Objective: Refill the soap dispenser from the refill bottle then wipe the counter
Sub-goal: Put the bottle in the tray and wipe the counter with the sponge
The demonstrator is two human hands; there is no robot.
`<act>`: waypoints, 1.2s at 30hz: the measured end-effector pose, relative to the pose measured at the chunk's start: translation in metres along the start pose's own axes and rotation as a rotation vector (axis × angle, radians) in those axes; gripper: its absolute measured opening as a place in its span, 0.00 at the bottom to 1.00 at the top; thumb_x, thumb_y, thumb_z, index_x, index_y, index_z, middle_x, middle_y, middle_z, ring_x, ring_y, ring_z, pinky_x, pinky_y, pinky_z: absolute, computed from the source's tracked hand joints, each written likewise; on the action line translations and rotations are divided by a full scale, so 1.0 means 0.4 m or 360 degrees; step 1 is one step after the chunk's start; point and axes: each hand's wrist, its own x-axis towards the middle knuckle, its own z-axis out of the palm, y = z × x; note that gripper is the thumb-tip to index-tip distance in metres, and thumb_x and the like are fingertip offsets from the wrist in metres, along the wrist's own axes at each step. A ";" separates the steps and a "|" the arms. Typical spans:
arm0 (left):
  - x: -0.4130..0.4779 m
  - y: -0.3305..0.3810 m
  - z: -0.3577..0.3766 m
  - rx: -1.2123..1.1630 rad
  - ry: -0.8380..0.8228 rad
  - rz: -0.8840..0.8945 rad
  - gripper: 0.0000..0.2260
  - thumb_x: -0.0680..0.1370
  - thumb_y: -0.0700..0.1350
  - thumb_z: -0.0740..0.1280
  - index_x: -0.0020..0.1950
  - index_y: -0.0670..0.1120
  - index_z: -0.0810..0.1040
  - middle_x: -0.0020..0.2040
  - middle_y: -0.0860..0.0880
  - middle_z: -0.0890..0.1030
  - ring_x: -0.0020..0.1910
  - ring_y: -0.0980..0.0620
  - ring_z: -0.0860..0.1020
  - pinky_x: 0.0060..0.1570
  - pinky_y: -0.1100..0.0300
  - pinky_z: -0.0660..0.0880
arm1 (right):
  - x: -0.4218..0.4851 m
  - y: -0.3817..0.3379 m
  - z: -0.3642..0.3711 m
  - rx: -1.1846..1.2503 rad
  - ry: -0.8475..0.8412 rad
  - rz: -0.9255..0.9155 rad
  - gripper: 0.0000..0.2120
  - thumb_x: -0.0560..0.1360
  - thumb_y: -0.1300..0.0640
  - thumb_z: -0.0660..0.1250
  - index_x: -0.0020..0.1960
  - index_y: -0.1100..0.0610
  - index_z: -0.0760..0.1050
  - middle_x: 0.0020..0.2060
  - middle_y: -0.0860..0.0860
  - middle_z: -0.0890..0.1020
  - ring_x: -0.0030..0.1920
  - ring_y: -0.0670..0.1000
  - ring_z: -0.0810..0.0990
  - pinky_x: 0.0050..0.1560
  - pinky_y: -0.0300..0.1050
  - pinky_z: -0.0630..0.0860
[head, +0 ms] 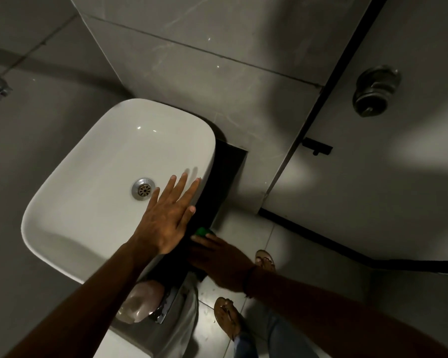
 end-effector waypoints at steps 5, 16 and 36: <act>0.064 0.018 0.012 -0.0030 0.0054 -0.0025 0.30 0.85 0.60 0.44 0.87 0.56 0.43 0.87 0.52 0.40 0.86 0.48 0.38 0.83 0.41 0.43 | 0.087 0.180 -0.097 0.0089 0.0216 0.0658 0.25 0.81 0.59 0.54 0.77 0.57 0.69 0.77 0.56 0.71 0.81 0.61 0.59 0.82 0.60 0.54; 0.129 0.035 0.011 -0.0039 0.0090 -0.0056 0.30 0.85 0.62 0.42 0.87 0.56 0.41 0.87 0.53 0.40 0.86 0.50 0.39 0.84 0.41 0.47 | 0.106 0.335 -0.144 0.0152 0.0300 0.0697 0.25 0.80 0.59 0.54 0.76 0.58 0.71 0.76 0.57 0.71 0.81 0.62 0.61 0.80 0.63 0.59; 0.176 0.088 0.019 0.0045 0.0252 -0.0195 0.29 0.87 0.60 0.45 0.87 0.53 0.45 0.88 0.49 0.48 0.87 0.48 0.47 0.83 0.42 0.54 | 0.131 0.442 -0.175 0.0153 0.0254 0.0449 0.30 0.75 0.70 0.65 0.76 0.58 0.71 0.77 0.55 0.71 0.80 0.60 0.62 0.79 0.64 0.60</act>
